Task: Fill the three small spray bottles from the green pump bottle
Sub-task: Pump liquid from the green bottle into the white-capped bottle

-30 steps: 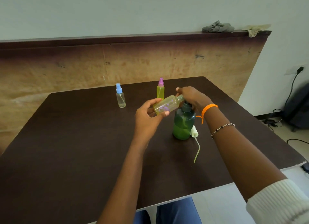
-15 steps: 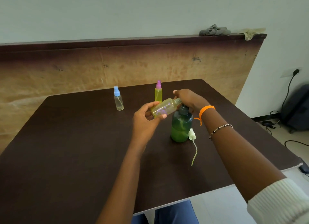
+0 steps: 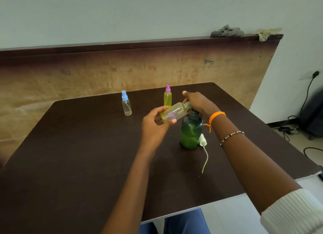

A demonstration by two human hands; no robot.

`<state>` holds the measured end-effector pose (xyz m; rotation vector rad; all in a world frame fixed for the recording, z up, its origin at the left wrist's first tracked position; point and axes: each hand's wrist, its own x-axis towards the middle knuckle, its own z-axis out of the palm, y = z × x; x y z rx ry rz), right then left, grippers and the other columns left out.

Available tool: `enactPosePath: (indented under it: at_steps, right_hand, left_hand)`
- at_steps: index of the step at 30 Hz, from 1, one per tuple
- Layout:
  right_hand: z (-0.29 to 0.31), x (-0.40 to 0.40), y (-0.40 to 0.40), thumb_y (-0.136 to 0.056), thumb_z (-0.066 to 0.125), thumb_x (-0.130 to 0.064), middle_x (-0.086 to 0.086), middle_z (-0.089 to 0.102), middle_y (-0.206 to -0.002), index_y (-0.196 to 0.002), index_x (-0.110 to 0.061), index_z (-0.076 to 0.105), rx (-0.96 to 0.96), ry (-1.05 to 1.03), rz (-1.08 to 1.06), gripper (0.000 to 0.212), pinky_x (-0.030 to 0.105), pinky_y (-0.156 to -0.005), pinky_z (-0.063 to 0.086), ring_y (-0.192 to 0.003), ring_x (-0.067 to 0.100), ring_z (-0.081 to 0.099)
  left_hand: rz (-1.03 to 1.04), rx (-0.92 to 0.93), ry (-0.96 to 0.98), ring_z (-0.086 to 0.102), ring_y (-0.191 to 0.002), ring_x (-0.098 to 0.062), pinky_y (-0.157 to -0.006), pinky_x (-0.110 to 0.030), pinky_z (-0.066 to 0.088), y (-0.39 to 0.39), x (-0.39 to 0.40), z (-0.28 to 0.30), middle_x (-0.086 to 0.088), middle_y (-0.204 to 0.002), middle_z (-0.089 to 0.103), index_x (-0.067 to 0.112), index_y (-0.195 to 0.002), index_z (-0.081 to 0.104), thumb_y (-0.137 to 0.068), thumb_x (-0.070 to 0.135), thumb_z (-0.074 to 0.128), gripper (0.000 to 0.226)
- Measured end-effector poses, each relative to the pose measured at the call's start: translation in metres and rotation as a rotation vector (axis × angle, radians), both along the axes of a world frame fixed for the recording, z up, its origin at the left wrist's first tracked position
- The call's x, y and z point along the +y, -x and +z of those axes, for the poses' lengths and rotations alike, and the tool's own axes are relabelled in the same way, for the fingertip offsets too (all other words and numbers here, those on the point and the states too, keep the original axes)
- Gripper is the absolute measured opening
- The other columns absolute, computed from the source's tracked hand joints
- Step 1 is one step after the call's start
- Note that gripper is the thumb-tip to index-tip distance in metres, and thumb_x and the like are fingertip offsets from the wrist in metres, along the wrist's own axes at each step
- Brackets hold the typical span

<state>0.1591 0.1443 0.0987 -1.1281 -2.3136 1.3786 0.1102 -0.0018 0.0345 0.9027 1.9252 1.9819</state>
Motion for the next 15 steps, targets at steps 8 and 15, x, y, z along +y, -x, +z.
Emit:
enactPosePath:
  at_steps: [8,15]
  right_hand:
    - [0.016,0.001,-0.005,-0.094,0.021,-0.062,0.008,0.055,-0.068,-0.075,-0.012,0.056,-0.128,0.087,0.172,0.063,0.03,-0.073,0.037,-0.072,0.017,0.049]
    - [0.001,0.001,-0.003,-0.099,0.02,-0.051,0.002,0.053,-0.069,-0.087,-0.009,0.058,-0.021,-0.016,0.074,0.058,0.026,-0.054,0.028,-0.065,0.011,0.046]
  left_hand:
    - [-0.026,-0.011,-0.029,0.065,-0.094,-0.005,-0.075,-0.014,0.05,0.001,-0.002,0.002,0.002,-0.106,0.069,0.016,-0.116,0.062,-0.075,0.005,0.075,0.044]
    - [-0.024,-0.022,-0.027,0.066,-0.094,-0.005,-0.079,-0.019,0.053,0.0,0.003,-0.003,0.0,-0.107,0.069,0.018,-0.113,0.063,-0.075,0.002,0.075,0.043]
